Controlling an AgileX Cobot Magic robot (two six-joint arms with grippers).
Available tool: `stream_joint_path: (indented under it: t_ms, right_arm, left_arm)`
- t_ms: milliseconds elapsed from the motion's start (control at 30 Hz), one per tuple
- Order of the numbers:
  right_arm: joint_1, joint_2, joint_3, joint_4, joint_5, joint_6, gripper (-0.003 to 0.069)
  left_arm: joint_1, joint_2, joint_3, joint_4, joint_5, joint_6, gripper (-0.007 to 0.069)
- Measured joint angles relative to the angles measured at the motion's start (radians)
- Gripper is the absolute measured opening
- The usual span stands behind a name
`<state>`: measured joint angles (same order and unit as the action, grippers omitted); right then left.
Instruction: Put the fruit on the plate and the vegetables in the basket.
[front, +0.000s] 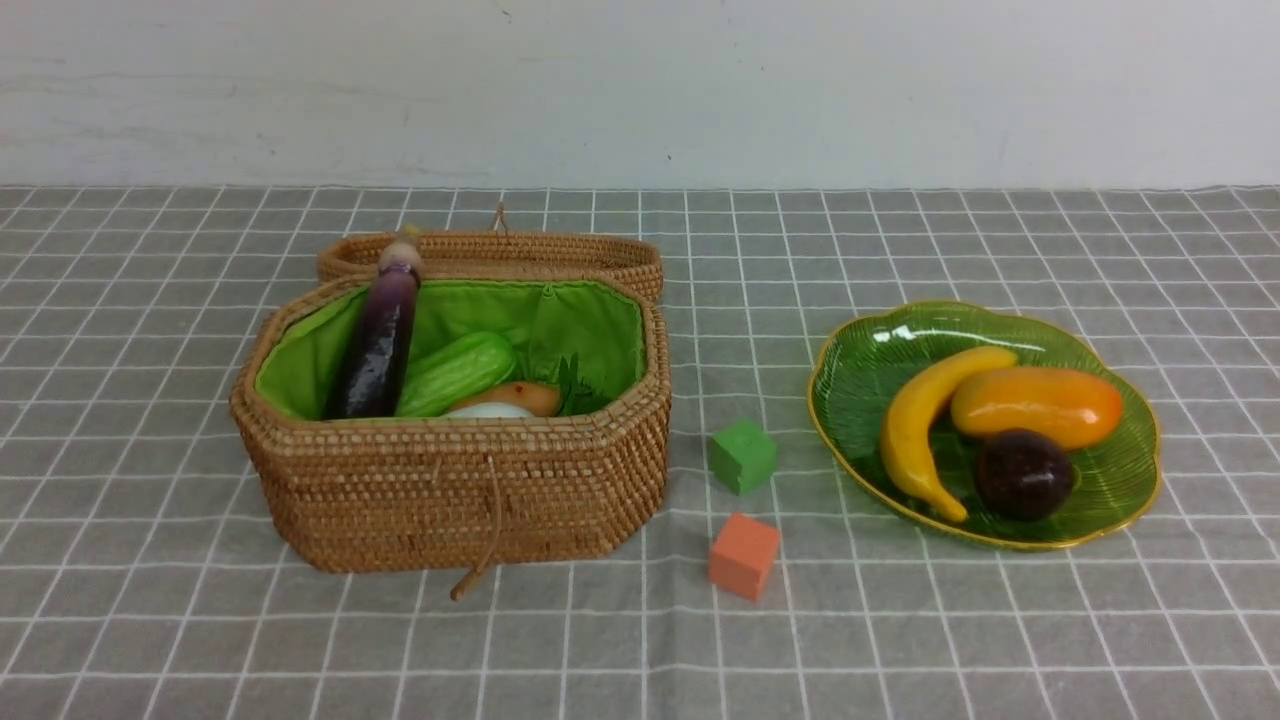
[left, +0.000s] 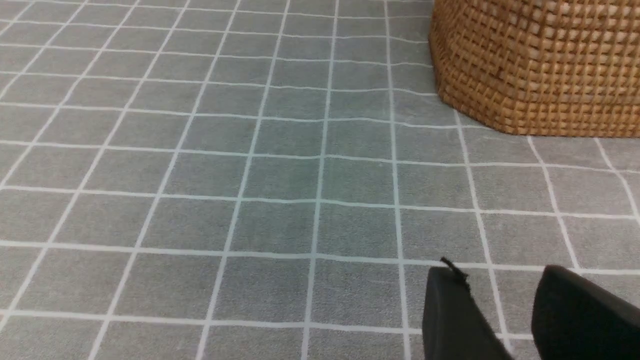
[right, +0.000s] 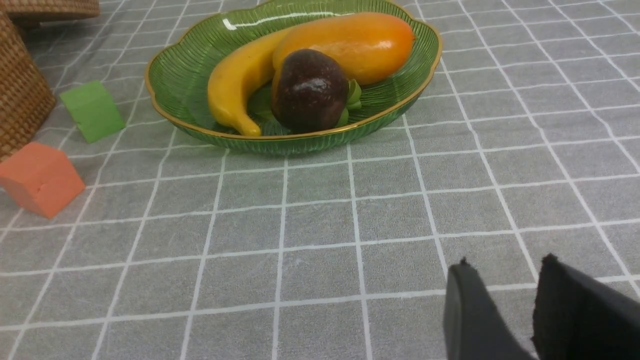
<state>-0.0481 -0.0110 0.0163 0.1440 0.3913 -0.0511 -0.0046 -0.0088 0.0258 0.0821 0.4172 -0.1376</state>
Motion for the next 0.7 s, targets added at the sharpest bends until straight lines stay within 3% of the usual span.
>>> stream_joint_path:
  t_ms: [700]
  right_arm:
    - [0.000,0.000,0.000,0.000,0.000,0.000,0.0238]
  left_arm:
    - [-0.040,0.000,0.003,0.000,-0.039,0.000,0.0239]
